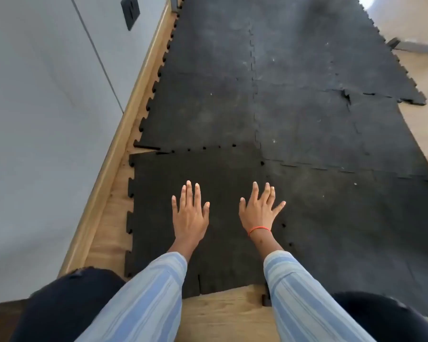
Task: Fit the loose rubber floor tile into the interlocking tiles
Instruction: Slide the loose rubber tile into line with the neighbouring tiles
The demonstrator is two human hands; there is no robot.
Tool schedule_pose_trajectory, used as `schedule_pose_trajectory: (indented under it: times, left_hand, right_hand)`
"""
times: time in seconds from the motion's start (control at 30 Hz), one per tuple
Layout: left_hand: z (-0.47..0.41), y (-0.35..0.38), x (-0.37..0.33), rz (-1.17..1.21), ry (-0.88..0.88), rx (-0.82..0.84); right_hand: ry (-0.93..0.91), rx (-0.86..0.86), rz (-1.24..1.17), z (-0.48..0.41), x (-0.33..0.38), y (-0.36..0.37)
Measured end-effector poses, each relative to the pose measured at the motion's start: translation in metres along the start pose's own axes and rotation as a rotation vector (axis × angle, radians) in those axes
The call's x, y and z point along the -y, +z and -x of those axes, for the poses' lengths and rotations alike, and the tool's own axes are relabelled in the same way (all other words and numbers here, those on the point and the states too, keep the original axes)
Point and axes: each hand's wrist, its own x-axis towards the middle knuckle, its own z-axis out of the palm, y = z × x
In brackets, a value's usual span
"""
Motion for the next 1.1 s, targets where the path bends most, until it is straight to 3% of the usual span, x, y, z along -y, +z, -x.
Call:
schedule_pose_trajectory:
  times: [0.13,0.33,0.47,0.67,0.87,1.1]
  left_hand:
    - [0.005,0.036,0.012,0.089,-0.134,0.083]
    - [0.018,0.071,0.034,0.025,-0.126,0.26]
    - [0.025,0.081,0.053,-0.029,-0.165,0.231]
    - [0.014,0.069,0.088,0.116,-0.548,0.289]
    - [0.004,0.061,0.102,0.246,-0.737,0.233]
    - [-0.009,0.058,0.104,0.262,-0.782,0.19]
  right_hand:
    - [0.139,0.169,0.071,0.003,-0.02,0.036]
    - [0.209,0.264,0.041,0.003,-0.042,0.06]
    - [0.287,0.283,-0.001,-0.004,-0.06,0.064]
    - [0.337,0.305,-0.074,-0.022,-0.07,0.06]
    - [0.344,0.308,-0.1,-0.02,-0.069,0.059]
    - [0.351,0.248,-0.051,-0.013,-0.065,0.062]
